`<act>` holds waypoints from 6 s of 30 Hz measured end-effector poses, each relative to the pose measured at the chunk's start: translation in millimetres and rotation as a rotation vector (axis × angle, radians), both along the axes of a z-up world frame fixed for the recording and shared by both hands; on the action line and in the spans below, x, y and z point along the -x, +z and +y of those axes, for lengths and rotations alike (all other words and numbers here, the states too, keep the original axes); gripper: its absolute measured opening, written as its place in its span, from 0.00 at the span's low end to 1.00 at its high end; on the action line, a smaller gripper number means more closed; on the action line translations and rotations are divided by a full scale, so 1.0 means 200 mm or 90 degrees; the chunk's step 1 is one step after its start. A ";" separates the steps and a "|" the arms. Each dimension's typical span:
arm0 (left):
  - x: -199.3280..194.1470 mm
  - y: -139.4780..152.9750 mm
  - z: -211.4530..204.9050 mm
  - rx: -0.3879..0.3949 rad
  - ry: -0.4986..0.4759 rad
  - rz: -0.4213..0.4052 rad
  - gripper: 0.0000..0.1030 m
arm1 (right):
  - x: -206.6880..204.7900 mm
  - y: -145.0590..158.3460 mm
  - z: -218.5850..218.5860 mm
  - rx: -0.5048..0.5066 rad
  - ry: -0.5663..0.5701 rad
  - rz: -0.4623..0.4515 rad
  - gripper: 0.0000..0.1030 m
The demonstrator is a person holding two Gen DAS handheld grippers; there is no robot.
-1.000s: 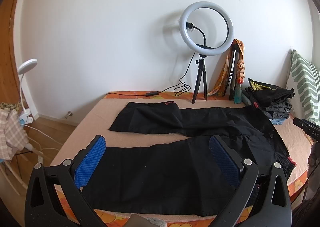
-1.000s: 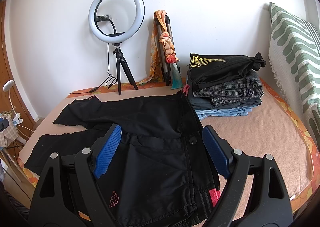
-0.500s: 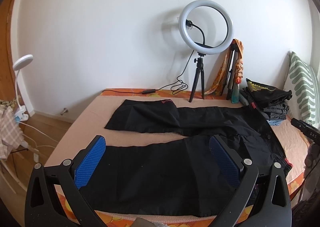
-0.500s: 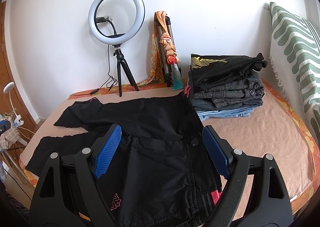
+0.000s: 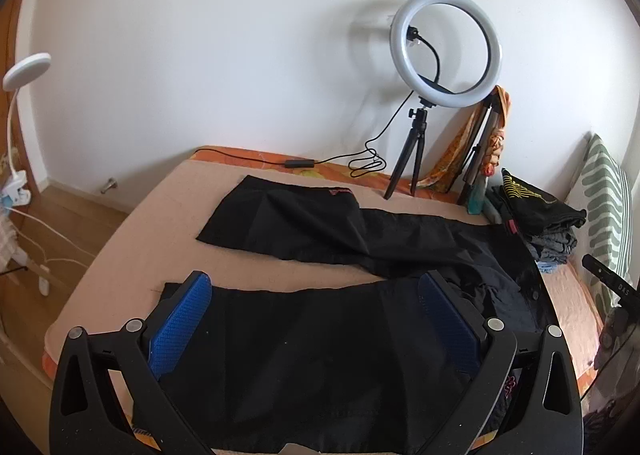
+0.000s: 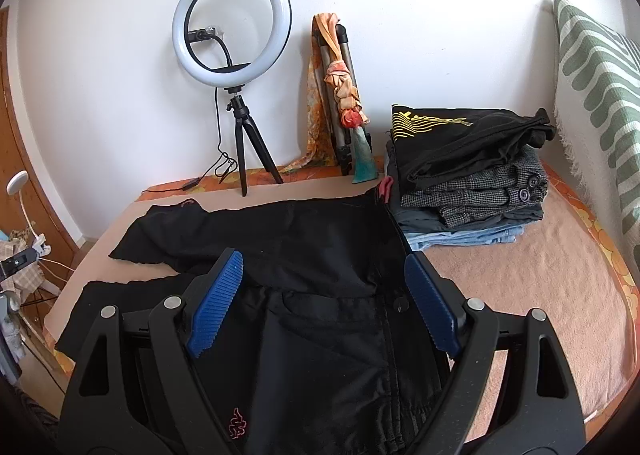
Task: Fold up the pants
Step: 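Move both grippers to the waistband of the black pants, then close both grippers on the waistband edge of the pants, then lift the pants with both grippers and fold one leg over the other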
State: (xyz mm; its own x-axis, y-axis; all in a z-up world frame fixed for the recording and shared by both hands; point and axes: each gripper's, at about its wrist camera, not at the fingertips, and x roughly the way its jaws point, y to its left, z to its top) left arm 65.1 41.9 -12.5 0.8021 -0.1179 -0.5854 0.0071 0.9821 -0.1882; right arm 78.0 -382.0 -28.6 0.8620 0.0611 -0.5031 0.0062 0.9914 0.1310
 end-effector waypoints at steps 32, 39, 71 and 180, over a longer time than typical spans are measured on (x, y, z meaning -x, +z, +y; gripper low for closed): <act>-1.40 -0.27 0.40 0.002 0.002 0.209 0.87 | -1.38 -0.15 0.41 0.119 0.330 0.209 0.83; -1.64 -0.52 0.38 -0.025 -0.007 0.274 0.77 | -1.61 -0.36 0.49 0.165 0.374 0.267 0.83; -1.89 -0.68 0.42 -0.070 -0.025 0.260 0.30 | -1.77 -0.65 0.58 0.227 0.458 0.362 0.56; -0.92 -0.22 -0.22 -0.073 0.018 0.170 0.01 | -0.09 -0.47 0.98 0.360 0.484 0.111 0.07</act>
